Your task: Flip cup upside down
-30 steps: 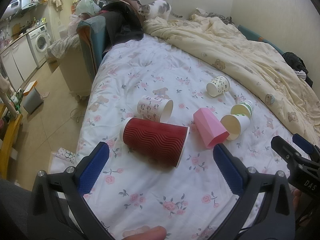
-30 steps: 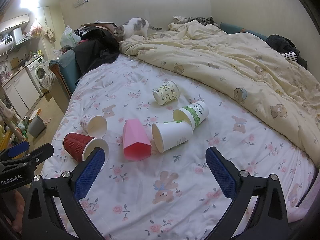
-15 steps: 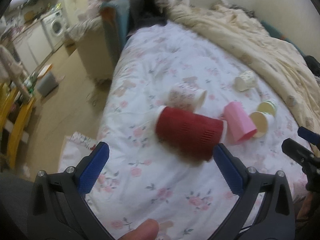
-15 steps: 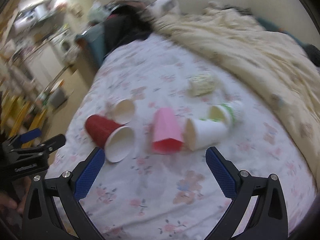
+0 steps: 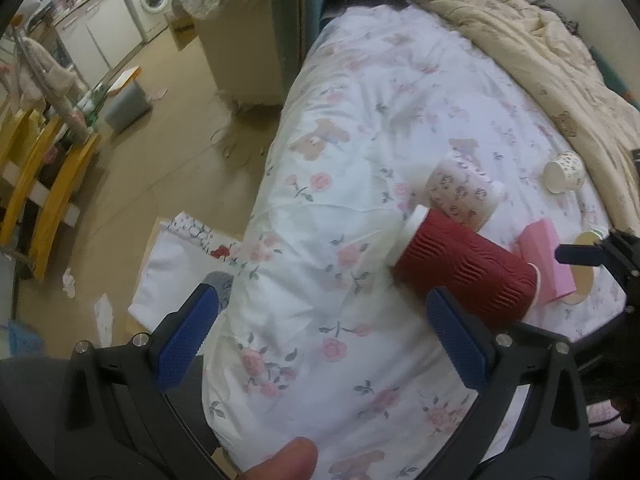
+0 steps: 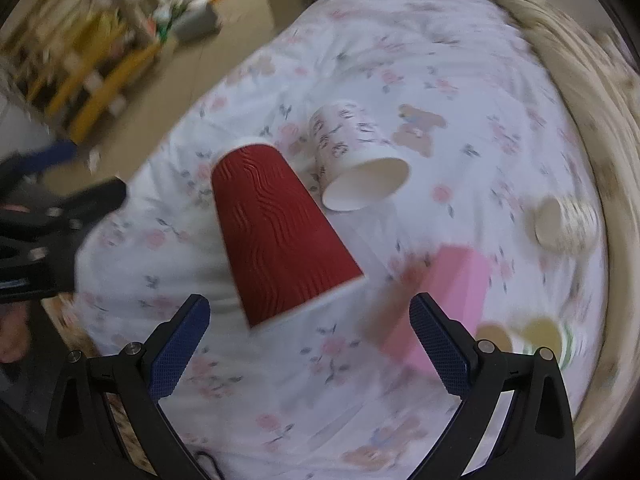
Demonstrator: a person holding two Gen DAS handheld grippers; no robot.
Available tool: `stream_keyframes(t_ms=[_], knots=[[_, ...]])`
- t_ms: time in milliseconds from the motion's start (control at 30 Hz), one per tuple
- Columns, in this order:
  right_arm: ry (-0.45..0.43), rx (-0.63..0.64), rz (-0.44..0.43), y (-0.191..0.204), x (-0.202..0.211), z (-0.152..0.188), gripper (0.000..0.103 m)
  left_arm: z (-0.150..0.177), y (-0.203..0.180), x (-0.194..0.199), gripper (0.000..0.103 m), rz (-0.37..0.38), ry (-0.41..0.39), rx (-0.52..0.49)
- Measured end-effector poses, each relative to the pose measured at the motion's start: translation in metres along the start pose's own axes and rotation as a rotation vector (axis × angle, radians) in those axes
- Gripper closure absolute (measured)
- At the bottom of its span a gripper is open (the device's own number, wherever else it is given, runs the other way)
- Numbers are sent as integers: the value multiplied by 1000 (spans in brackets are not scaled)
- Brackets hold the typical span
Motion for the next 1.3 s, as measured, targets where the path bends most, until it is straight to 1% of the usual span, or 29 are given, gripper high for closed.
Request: stream_keyframes(t_ms=[67, 133, 233, 333, 367, 400, 467, 533, 600, 700, 800, 900, 967, 1000, 1033, 1100, 1233, 1300], knots=[[43, 34, -3, 2, -12, -3, 2, -2, 4, -2, 1, 7, 16, 19], [90, 62, -36, 4, -24, -4, 2, -3, 4, -2, 1, -1, 16, 19], [127, 73, -35, 3, -40, -7, 2, -1, 3, -3, 0, 2, 26, 11], [143, 85, -37, 5, -49, -9, 2, -1, 3, -4, 0, 11, 33, 16], [147, 96, -34, 6, -50, -8, 6, -1, 3, -4, 0, 13, 34, 19], [140, 115, -20, 6, -51, -7, 16, -1, 4, -3, 0, 12, 33, 25], [127, 101, -29, 4, -48, -6, 16, -2, 8, -1, 0, 14, 25, 40], [103, 58, -67, -1, -36, -2, 18, -2, 10, 2, 0, 22, 18, 53], [70, 28, -70, -5, -22, 5, 19, -2, 8, 4, 0, 31, 14, 54], [25, -43, -80, -11, 6, 22, 19, -1, 2, 9, 1, 53, 8, 44], [-21, -101, -67, -14, 33, 43, 20, 2, -6, 14, 1, 75, 3, 22], [-63, -185, -29, -11, 49, 62, 20, 10, -14, 19, 1, 87, -4, -4], [-87, -243, -9, 3, 46, 74, 20, 18, -23, 21, 1, 101, 2, -44], [-100, -293, -3, 0, 51, 87, 20, 22, -27, 22, 1, 106, 3, -59], [-106, -321, 5, 9, 47, 86, 20, 26, -31, 23, 1, 109, 3, -79], [-127, -418, 21, 7, 52, 104, 20, 32, -38, 24, 1, 112, 6, -103], [-186, -694, 3, 1, 49, 145, 19, 38, -45, 24, 1, 101, 3, -118], [-191, -793, 22, 2, 41, 160, 19, 41, -48, 25, 1, 94, -6, -132]])
Point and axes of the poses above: each gripper's, at about its wrist camera, not at the fingertips, and x roughly against the way its jaws point, y to its left, z to its underside, the point moved 4 cm from there along -x, roughly the way its jaws point, and after that the axes turned 7 degrees about -y, right-handed, at the moved point
